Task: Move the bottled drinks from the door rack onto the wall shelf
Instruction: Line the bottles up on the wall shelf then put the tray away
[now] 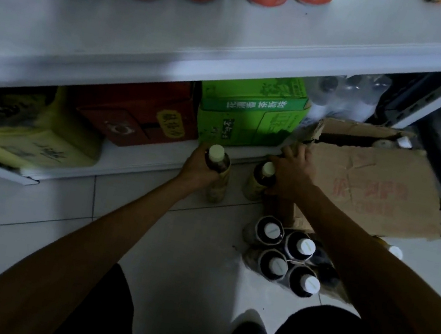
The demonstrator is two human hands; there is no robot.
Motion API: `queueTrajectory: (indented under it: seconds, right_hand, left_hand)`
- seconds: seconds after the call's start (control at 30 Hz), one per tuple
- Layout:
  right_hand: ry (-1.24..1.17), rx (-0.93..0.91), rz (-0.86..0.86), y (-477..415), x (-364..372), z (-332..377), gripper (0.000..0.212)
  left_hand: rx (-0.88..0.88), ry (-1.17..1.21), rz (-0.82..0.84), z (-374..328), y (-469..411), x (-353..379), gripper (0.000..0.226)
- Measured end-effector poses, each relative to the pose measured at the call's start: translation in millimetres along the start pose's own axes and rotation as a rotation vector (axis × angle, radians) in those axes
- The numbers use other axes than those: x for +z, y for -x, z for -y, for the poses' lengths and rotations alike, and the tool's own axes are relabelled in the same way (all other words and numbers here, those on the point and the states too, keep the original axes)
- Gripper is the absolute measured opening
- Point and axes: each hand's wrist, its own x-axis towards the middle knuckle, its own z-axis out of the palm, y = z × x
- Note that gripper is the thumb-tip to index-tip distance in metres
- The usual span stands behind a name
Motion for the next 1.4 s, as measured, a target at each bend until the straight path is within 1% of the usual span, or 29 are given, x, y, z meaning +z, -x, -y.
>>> queueTrajectory:
  seconds: [0.07,0.1,0.23,0.3,0.37,0.43,0.53,0.57,0.6,0.67,0.7,0.77,0.83,0.93,1.03,1.13,1.17,1.23,1.3,1.4]
  right_hand:
    - [0.001,-0.001,0.005,0,-1,3,0.083]
    - [0.004,-0.002,0.005,0,-2,4,0.082]
    - [0.001,0.014,0.035,5,-6,11,0.084]
    - [-0.019,0.017,0.021,8,-6,13,0.083]
    - [0.001,-0.011,-0.035,13,-3,17,0.081]
    - [0.003,-0.068,-0.133,17,0,20,0.078]
    - [-0.078,-0.111,-0.286,20,-2,23,0.067]
    - [-0.112,-0.123,-0.326,22,-3,25,0.066]
    - [-0.171,-0.134,-0.356,25,-4,28,0.068]
    - [-0.416,-0.127,-0.36,35,-11,34,0.069]
    - [-0.565,-0.089,-0.341,41,-19,37,0.065]
    - [-0.788,0.05,-0.285,50,-36,36,0.058]
    - [-0.936,0.124,-0.315,56,-54,33,0.053]
    - [-1.218,0.089,-0.354,68,-89,36,0.044]
    - [-1.436,0.033,-0.355,81,-126,38,0.047]
    - [-1.617,-0.009,-0.358,93,-152,39,0.051]
    - [-1.684,-0.018,-0.352,98,-157,40,0.053]
    - [-1.794,-0.042,-0.337,106,-162,47,0.052]
    - [-1.909,-0.033,-0.333,109,-161,55,0.043]
    - [-2.088,0.064,-0.282,110,-154,62,0.02]
  left_hand:
    - [-0.007,0.064,-0.004,-4,16,-16,0.059]
    - [-0.013,0.103,-0.016,-7,24,-23,0.058]
    - [-0.073,0.297,-0.056,-7,51,-49,0.081]
    - [-0.088,0.401,-0.076,-1,64,-59,0.081]
    - [-0.085,0.471,-0.103,3,76,-63,0.072]
    - [-0.082,0.498,-0.129,3,86,-65,0.064]
    - [-0.042,0.527,-0.128,0,95,-71,0.06]
    - [-0.021,0.523,-0.122,-2,97,-73,0.06]
    - [-0.003,0.516,-0.119,-3,99,-74,0.061]
    - [0.025,0.52,-0.122,-7,102,-76,0.064]
    - [0.033,0.536,-0.129,-9,102,-77,0.064]
    - [0.044,0.585,-0.147,-16,104,-77,0.06]
    - [0.057,0.65,-0.134,-23,106,-78,0.056]
    - [0.105,0.672,-0.1,-29,107,-79,0.051]
    - [0.154,0.673,-0.068,-33,110,-81,0.051]
    - [0.21,0.701,-0.033,-35,115,-81,0.056]
    - [0.231,0.691,-0.02,-36,116,-81,0.055]
    - [0.263,0.64,0.002,-38,120,-80,0.045]
    - [0.273,0.625,0.018,-38,121,-78,0.041]
    - [0.251,0.66,0.031,-36,119,-75,0.043]
